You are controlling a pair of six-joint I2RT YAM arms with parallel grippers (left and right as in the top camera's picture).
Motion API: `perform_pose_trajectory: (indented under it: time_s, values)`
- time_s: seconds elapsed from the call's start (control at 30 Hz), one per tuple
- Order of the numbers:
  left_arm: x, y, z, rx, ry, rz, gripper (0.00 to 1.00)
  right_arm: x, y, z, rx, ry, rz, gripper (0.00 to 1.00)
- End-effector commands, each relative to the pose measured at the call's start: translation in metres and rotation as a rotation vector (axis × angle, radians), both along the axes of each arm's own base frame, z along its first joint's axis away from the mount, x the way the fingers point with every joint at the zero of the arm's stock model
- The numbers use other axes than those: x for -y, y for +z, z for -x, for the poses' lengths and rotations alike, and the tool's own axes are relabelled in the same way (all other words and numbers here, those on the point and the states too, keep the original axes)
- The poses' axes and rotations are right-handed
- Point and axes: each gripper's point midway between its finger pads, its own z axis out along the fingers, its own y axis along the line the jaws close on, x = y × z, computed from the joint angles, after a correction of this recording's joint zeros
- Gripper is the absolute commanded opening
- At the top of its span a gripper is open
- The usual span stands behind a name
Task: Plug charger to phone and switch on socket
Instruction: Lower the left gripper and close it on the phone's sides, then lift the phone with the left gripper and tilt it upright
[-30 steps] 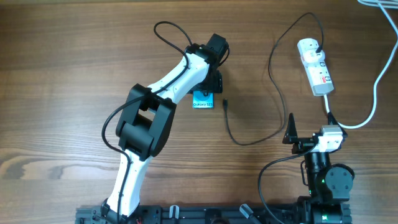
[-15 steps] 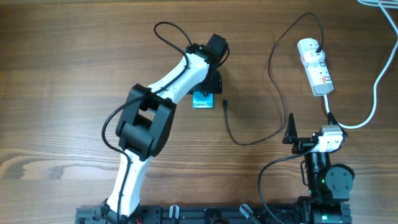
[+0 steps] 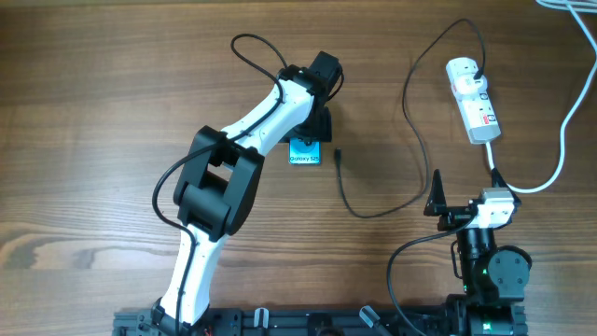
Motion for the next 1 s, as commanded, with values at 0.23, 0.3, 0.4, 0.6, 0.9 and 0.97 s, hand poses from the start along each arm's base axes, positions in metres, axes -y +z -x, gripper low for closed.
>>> perform_pose_trajectory:
  time_s: [0.23,0.3,0.4,0.6,0.9,0.97]
  values:
    - [-0.003,0.012,0.007,-0.017,0.005,0.004,0.69,0.004,0.002,0.000,0.009,-0.018,0.006,1.00]
    - [-0.004,0.012,0.008,-0.020,0.007,0.002,0.69,0.004,0.002,0.000,0.009,-0.018,0.005,1.00]
    - [-0.004,0.012,0.008,-0.020,0.007,0.002,0.69,0.004,0.002,0.000,0.009,-0.018,0.006,1.00]
    - [-0.005,0.017,0.008,-0.016,0.009,0.005,0.69,0.004,0.002,0.000,0.009,-0.018,0.006,1.00]
    - [-0.012,0.055,0.004,0.011,0.039,0.074,0.69,0.004,0.002,0.000,0.009,-0.018,0.006,1.00]
    - [-0.008,0.060,0.006,-0.010,0.044,0.129,0.69,0.004,0.002,0.000,0.009,-0.018,0.006,1.00]
